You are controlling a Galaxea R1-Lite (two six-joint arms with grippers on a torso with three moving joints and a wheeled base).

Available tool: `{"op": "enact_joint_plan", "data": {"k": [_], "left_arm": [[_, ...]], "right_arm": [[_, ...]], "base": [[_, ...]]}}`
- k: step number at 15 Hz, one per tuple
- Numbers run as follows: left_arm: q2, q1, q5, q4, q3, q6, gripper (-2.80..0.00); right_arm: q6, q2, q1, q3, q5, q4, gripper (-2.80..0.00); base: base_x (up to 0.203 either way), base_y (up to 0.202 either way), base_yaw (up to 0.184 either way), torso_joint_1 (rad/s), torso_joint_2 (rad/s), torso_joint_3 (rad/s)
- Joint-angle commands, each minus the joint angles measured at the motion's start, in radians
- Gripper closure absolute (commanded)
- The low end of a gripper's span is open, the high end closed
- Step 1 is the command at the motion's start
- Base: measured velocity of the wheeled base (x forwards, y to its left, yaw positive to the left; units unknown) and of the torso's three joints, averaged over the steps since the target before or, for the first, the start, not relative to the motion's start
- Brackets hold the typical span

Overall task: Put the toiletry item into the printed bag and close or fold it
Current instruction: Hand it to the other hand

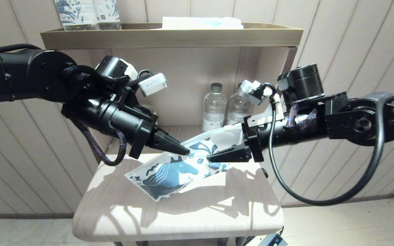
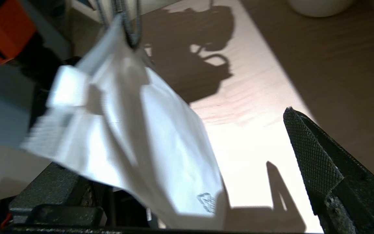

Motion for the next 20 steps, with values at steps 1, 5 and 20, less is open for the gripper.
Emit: {"op": "enact_joint_plan", "data": {"k": [1, 5, 20], "left_arm": [[-0.002, 0.000, -0.005, 0.004, 0.000, -0.002, 0.00], [-0.013, 0.000, -0.003, 0.007, 0.000, -0.001, 0.00], [-0.021, 0.012, -0.110, 0.072, -0.044, -0.028, 0.00]], "right_arm": [[0.055, -0.020, 0.009, 0.027, -0.102, -0.107, -2.80], [0.346, -0.012, 0.087, 0.106, -0.249, -0.437, -2.80], [0.334, -0.242, -0.182, 0.150, 0.229, -0.075, -2.80]], "base": [[0.000, 0.000, 0.000, 0.000, 0.00, 0.000], [0.000, 0.000, 0.000, 0.000, 0.00, 0.000], [0.000, 0.000, 0.000, 0.000, 0.00, 0.000]]}}
